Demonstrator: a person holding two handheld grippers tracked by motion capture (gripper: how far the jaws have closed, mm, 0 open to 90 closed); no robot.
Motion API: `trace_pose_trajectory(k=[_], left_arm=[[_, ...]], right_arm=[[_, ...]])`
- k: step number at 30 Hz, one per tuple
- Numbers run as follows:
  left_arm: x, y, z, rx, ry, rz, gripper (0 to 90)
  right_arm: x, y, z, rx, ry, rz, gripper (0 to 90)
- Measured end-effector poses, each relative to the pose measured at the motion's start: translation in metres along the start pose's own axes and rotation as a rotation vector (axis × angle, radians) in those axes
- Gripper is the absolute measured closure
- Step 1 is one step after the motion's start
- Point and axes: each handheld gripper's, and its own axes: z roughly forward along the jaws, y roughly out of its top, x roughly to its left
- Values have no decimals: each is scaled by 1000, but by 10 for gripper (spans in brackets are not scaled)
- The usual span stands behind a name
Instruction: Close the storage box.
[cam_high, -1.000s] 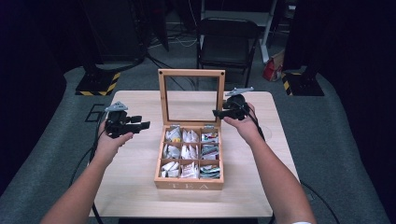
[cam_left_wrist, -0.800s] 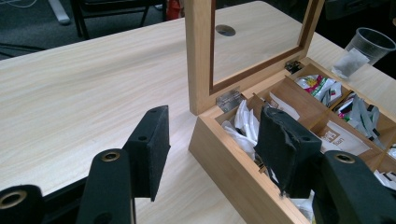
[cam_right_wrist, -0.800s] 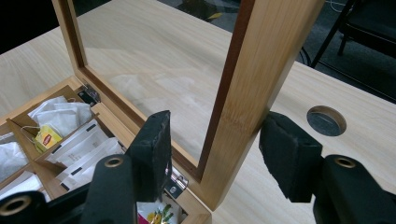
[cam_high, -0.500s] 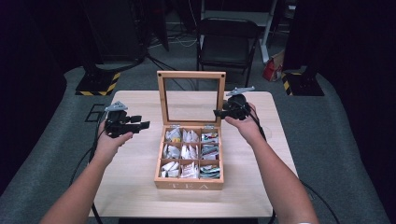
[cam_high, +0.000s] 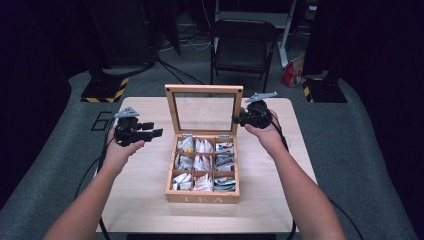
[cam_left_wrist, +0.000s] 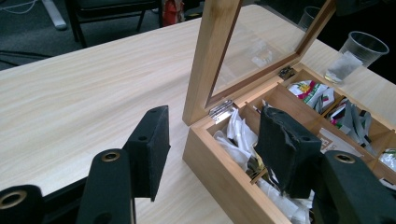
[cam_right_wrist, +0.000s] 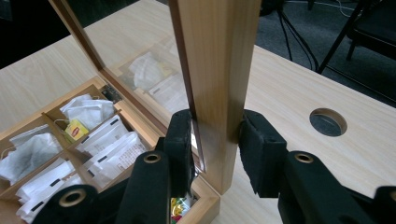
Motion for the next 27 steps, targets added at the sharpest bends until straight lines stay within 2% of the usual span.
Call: trace_pose_trajectory(k=[5, 12, 16, 19, 27], left_arm=[[-4, 5, 2, -2, -4, 8, 438], [-9, 12, 6, -11, -11, 19, 438], [-13, 17, 7, -13, -16, 29, 438], [-15, 20, 7, -16, -19, 32, 447], [-20, 34, 8, -32, -27, 38, 472]], right_arm=[[3, 1, -5, -16, 0, -2, 634], [6, 5, -16, -65, 15, 10, 617], [9, 6, -19, -68, 28, 17, 624], [11, 6, -20, -61, 22, -12, 629], [16, 6, -24, -54, 19, -15, 621]])
